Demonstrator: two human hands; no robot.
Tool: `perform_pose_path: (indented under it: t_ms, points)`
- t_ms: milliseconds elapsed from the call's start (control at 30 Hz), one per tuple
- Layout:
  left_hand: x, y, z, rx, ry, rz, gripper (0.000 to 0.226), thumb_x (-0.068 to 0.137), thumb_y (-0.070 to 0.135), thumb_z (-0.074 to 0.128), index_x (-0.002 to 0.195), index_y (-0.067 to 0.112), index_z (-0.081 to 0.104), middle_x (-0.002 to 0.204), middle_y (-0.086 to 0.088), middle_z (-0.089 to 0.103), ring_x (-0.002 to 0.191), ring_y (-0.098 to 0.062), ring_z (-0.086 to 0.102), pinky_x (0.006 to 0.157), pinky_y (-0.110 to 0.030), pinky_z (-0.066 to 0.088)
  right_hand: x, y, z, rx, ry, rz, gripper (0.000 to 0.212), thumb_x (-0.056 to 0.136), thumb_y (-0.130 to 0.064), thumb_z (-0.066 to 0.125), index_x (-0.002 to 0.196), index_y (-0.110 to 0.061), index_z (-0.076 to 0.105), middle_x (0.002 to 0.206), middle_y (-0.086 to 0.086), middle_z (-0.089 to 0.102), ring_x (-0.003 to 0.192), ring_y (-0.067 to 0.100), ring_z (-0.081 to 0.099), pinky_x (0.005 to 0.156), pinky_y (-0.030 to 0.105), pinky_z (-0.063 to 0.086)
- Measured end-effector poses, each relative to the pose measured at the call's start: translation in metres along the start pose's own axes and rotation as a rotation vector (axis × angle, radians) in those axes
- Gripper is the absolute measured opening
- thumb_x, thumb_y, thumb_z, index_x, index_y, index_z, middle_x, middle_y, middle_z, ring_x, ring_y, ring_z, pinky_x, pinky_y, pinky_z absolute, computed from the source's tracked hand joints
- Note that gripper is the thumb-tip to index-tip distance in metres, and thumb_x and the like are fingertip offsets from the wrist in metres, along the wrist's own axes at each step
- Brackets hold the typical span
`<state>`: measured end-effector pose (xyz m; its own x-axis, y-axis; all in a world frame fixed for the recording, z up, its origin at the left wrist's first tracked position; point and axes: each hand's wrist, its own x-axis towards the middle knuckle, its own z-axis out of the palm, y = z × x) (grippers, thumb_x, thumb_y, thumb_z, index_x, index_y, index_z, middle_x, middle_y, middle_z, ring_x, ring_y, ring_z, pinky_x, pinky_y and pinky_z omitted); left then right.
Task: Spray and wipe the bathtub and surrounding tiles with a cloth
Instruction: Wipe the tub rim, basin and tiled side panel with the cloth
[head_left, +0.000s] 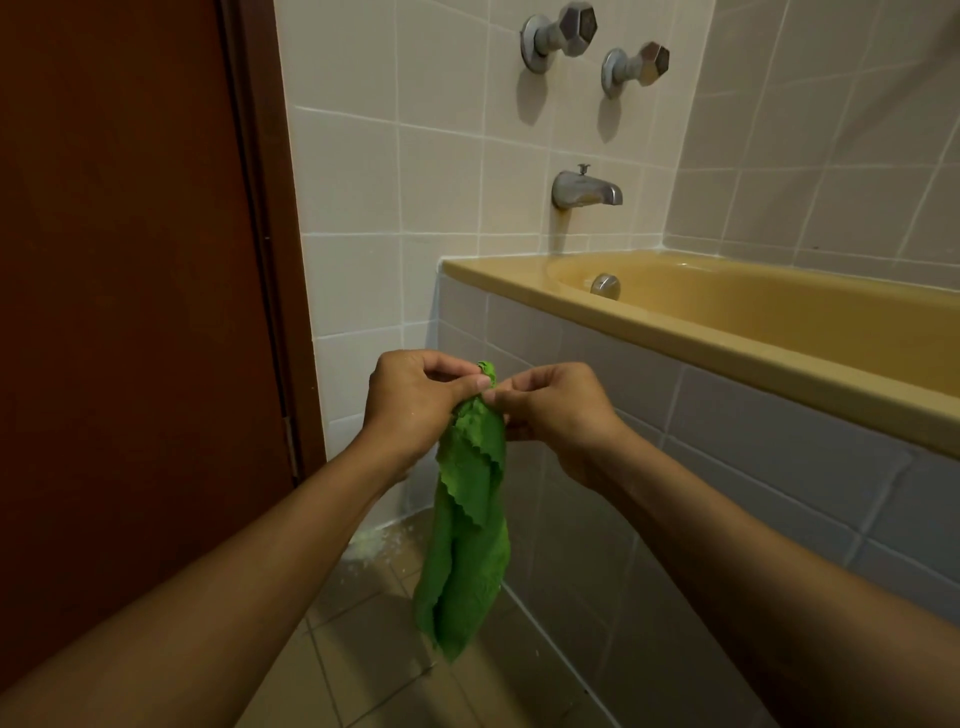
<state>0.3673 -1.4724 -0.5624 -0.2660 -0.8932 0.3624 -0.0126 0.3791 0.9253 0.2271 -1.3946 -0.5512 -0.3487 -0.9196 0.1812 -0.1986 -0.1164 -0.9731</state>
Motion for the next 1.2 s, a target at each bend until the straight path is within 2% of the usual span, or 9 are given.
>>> perform_pose_path:
  t_ms: [133, 233, 367, 433, 533, 767, 933, 1067, 1200]
  points:
    - [0.003, -0.001, -0.003, -0.105, -0.043, -0.023, 0.012, 0.078, 0.007, 0.086, 0.084, 0.013, 0.078, 0.084, -0.006, 0.079, 0.086, -0.024, 0.077, 0.086, -0.042, 0.063, 0.000, -0.002, -0.002, 0.030, 0.013, 0.017, 0.018, 0.095, -0.004, 0.066, 0.096, 0.014, 0.069, 0.082, 0.022, 0.074, 0.074, 0.029, 0.074, 0.067, 0.036, 0.063]
    - [0.003, 0.001, -0.005, -0.213, -0.142, -0.052, 0.009, 0.085, 0.005, 0.078, 0.094, 0.008, 0.076, 0.091, -0.013, 0.079, 0.092, -0.031, 0.075, 0.089, -0.041, 0.061, -0.001, -0.007, -0.004, 0.189, -0.038, 0.045, 0.018, 0.100, -0.002, 0.057, 0.101, 0.012, 0.067, 0.084, 0.020, 0.072, 0.078, 0.029, 0.072, 0.078, 0.041, 0.063]
    - [-0.004, 0.000, -0.005, -0.369, -0.371, -0.104, 0.045, 0.083, 0.021, 0.072, 0.124, 0.002, 0.069, 0.112, -0.016, 0.076, 0.107, -0.030, 0.073, 0.094, -0.040, 0.059, 0.001, -0.010, -0.011, 0.344, -0.076, 0.056, 0.026, 0.101, -0.001, 0.052, 0.116, 0.019, 0.060, 0.098, 0.028, 0.067, 0.089, 0.035, 0.067, 0.086, 0.044, 0.060]
    - [-0.005, 0.000, -0.004, -0.363, -0.409, -0.090, 0.044, 0.086, 0.012, 0.071, 0.129, 0.004, 0.066, 0.116, -0.014, 0.075, 0.109, -0.026, 0.073, 0.095, -0.038, 0.059, 0.001, -0.011, -0.016, 0.350, -0.072, 0.048, 0.024, 0.101, 0.000, 0.051, 0.113, 0.017, 0.063, 0.097, 0.026, 0.068, 0.083, 0.030, 0.069, 0.081, 0.039, 0.061]
    - [-0.005, -0.001, 0.002, -0.252, -0.321, -0.064, 0.027, 0.091, -0.002, 0.069, 0.116, 0.007, 0.072, 0.104, -0.009, 0.079, 0.100, -0.023, 0.075, 0.087, -0.032, 0.061, 0.000, -0.010, -0.021, 0.292, -0.063, 0.038, 0.018, 0.100, 0.001, 0.052, 0.096, 0.006, 0.070, 0.084, 0.018, 0.071, 0.071, 0.021, 0.069, 0.071, 0.032, 0.061]
    - [0.000, -0.004, 0.006, 0.257, -0.111, 0.121, 0.008, 0.088, 0.017, 0.080, 0.083, 0.024, 0.077, 0.084, 0.004, 0.076, 0.082, -0.014, 0.073, 0.081, -0.037, 0.062, 0.002, -0.004, -0.020, 0.253, -0.027, 0.049, 0.015, 0.098, 0.002, 0.056, 0.091, 0.003, 0.069, 0.083, 0.019, 0.070, 0.069, 0.021, 0.069, 0.069, 0.031, 0.061]
    - [0.012, -0.001, -0.026, 0.351, -0.135, 0.057, 0.017, 0.099, 0.008, 0.061, 0.093, 0.018, 0.072, 0.090, -0.008, 0.072, 0.082, -0.025, 0.072, 0.071, -0.037, 0.064, 0.007, -0.012, -0.033, 0.225, 0.004, 0.063, 0.026, 0.102, 0.002, 0.043, 0.089, 0.002, 0.065, 0.081, 0.019, 0.062, 0.070, 0.024, 0.062, 0.065, 0.033, 0.057]
    - [0.023, -0.011, -0.079, 0.356, -0.131, -0.035, 0.015, 0.106, 0.004, 0.047, 0.106, 0.008, 0.061, 0.091, -0.013, 0.059, 0.077, -0.024, 0.060, 0.053, -0.027, 0.058, 0.014, -0.020, -0.044, 0.174, 0.024, 0.116, 0.033, 0.099, 0.005, 0.033, 0.094, 0.009, 0.066, 0.095, 0.029, 0.062, 0.085, 0.036, 0.063, 0.077, 0.041, 0.059]
    - [0.024, -0.021, -0.132, 0.451, -0.076, -0.012, 0.013, 0.105, 0.004, 0.048, 0.108, 0.008, 0.060, 0.095, -0.013, 0.062, 0.083, -0.022, 0.056, 0.064, -0.028, 0.045, 0.018, -0.019, -0.059, -0.092, 0.054, 0.062, 0.027, 0.102, -0.006, 0.048, 0.088, 0.003, 0.070, 0.091, 0.025, 0.066, 0.082, 0.034, 0.063, 0.083, 0.046, 0.054]
